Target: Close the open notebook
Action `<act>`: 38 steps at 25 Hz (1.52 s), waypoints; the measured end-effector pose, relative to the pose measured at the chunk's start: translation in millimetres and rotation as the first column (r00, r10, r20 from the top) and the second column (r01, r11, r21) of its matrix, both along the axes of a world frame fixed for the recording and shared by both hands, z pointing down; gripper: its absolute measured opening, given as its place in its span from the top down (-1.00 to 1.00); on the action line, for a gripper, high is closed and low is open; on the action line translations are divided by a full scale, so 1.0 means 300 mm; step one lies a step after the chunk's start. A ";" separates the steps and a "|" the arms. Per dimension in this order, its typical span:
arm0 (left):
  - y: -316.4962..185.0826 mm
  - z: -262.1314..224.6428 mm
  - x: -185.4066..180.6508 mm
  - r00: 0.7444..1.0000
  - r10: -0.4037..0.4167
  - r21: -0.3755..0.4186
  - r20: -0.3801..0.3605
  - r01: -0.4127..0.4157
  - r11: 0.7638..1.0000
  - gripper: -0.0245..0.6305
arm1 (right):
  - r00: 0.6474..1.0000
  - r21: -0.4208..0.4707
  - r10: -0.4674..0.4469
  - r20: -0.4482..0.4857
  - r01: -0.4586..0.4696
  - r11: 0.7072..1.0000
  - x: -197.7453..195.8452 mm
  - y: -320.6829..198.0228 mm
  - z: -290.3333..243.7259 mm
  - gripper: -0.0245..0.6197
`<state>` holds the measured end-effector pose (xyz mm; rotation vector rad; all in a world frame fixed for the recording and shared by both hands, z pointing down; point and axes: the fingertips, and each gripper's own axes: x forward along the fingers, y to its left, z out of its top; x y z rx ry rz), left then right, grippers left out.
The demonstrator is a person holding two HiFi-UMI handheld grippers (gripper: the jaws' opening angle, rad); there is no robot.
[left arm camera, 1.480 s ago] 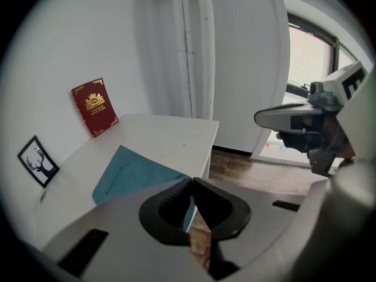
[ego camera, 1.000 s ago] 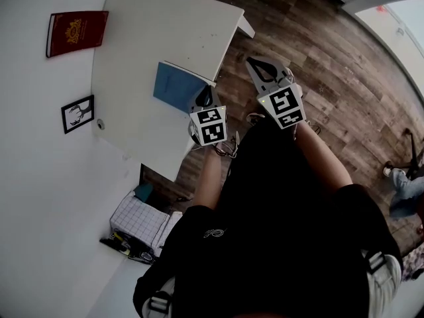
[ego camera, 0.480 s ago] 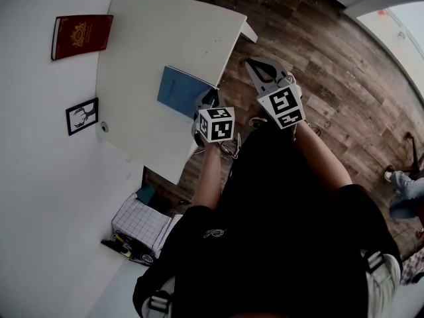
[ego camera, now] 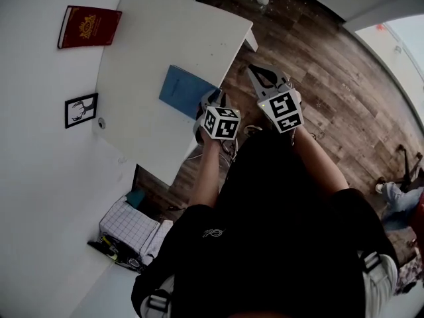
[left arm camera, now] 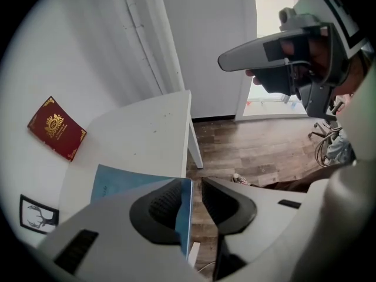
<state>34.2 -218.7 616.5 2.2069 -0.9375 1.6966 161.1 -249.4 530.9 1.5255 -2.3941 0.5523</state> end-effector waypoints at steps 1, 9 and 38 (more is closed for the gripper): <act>-0.005 -0.013 0.003 1.000 -0.007 0.014 -0.018 0.007 1.000 0.59 | 1.000 0.005 -0.008 -0.007 0.008 1.000 -0.008 0.000 -0.009 0.85; 0.016 -0.205 -0.028 0.957 -0.126 0.137 -0.262 0.166 0.977 0.60 | 0.994 0.044 -0.102 -0.044 0.104 0.994 -0.174 0.054 -0.099 0.85; 0.580 -0.688 0.097 0.610 -0.210 0.324 -0.764 0.645 0.692 0.92 | 0.931 0.284 -0.345 -0.118 0.365 0.887 -0.148 0.698 -0.460 0.85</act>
